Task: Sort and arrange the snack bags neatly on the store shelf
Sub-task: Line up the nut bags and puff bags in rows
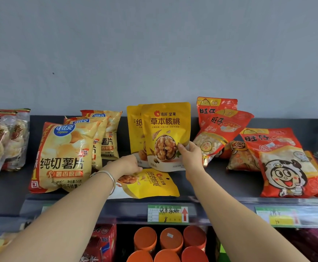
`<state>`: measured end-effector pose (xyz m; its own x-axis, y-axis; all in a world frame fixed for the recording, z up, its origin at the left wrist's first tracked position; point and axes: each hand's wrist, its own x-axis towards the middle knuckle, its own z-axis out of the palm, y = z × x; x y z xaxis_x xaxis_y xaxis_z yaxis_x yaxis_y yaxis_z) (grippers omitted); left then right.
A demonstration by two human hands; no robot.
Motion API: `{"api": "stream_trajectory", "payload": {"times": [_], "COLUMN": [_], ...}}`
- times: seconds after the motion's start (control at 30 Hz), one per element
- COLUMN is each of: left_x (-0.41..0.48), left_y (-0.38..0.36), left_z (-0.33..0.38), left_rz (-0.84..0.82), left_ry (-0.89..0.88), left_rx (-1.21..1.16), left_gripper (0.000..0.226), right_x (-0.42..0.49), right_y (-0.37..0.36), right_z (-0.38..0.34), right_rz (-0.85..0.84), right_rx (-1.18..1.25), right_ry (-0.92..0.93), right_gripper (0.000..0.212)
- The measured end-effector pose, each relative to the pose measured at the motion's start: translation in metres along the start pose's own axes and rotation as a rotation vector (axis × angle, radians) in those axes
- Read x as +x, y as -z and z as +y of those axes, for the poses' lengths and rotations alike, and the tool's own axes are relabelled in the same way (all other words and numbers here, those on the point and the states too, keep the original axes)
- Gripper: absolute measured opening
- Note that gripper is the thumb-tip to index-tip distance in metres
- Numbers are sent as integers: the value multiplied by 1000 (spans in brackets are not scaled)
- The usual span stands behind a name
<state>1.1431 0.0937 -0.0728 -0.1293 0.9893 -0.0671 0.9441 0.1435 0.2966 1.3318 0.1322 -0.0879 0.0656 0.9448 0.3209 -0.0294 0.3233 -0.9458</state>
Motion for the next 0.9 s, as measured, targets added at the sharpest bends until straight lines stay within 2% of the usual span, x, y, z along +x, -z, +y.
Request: {"api": "stream_trajectory", "payload": {"times": [0.13,0.2,0.27,0.37,0.5,0.6,0.77,0.83,0.9], "left_x": [3,2,-1,-8,-15,-19,-19,-20,-21], "left_y": [-1,2,5,14,25,32,42,41,37], "left_z": [0,1,2,4,5,5,2,-1,-4], "left_rz": [34,67,86,151,247,363,667,760,819], "left_ry": [3,4,-10,-50,-110,-125,-13,61,117], "left_rx": [-24,-18,-48,-148,-318,-485,-823,-870,-881], "left_gripper": [26,33,29,13,11,11,15,15,19], "right_x": [1,2,2,3,3,0,-4,-6,-8], "right_y": [1,2,5,8,10,8,-1,-3,-3], "right_z": [2,1,0,-3,-3,-5,0,0,-2], "right_rz": [22,64,137,241,303,213,-104,-203,-217], "right_rx": [45,83,120,160,145,172,107,124,142], "right_ry": [2,17,35,61,43,10,-26,-69,-101], "right_gripper": [21,22,25,32,34,29,25,23,25]}}
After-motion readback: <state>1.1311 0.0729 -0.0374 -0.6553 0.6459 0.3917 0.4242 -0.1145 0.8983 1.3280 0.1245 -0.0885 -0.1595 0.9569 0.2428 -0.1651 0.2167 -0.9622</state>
